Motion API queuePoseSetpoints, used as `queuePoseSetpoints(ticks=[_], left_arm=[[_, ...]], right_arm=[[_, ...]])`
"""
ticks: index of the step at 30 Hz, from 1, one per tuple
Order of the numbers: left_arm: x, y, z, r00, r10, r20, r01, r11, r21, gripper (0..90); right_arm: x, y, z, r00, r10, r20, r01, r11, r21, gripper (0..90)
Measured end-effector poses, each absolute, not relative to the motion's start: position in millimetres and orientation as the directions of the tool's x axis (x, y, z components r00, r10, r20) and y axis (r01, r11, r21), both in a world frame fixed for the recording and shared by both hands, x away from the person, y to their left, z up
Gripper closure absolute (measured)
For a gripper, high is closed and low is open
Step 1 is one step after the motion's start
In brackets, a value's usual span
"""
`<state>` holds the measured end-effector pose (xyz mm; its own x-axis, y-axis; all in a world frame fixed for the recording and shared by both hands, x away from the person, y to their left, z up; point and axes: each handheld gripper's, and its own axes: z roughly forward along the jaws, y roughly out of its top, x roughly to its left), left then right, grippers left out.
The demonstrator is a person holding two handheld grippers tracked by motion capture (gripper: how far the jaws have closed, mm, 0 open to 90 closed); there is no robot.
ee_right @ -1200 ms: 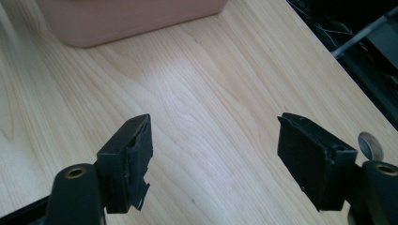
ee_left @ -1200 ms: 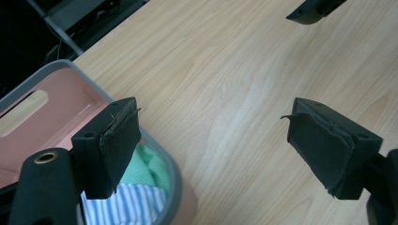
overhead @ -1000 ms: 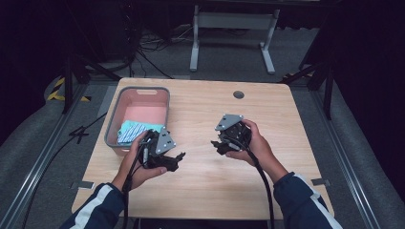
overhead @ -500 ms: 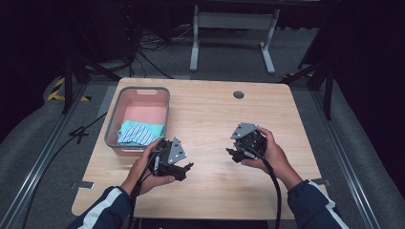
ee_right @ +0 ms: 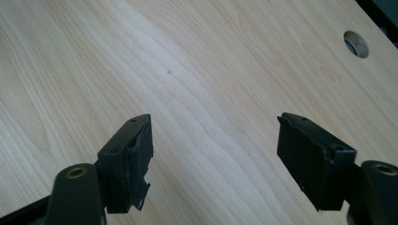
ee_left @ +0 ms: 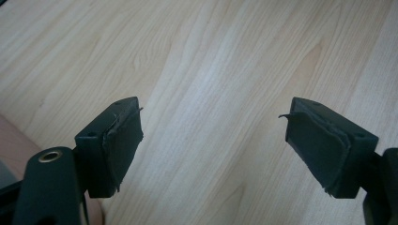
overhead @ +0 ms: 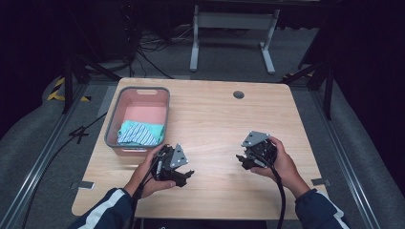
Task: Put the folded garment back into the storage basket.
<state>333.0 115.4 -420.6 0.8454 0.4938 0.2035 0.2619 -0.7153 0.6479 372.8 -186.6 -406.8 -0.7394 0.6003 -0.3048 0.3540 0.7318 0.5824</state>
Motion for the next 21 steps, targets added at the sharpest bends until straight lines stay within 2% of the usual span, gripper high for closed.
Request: queuePoseSetpoints(ticks=[14,21], left_arm=[[331,111,-446,0.879,0.44,0.185,0.25,-0.755,0.606,18.6],[329,115,-457,0.883,0.439,0.166,0.264,-0.756,0.598,18.6]], right_arm=[[352,-222,-434,-0.72,0.628,-0.294,0.386,0.715,0.583,26.3],[346,-243,-447,-0.715,0.653,-0.25,0.407,0.68,0.61,25.3]])
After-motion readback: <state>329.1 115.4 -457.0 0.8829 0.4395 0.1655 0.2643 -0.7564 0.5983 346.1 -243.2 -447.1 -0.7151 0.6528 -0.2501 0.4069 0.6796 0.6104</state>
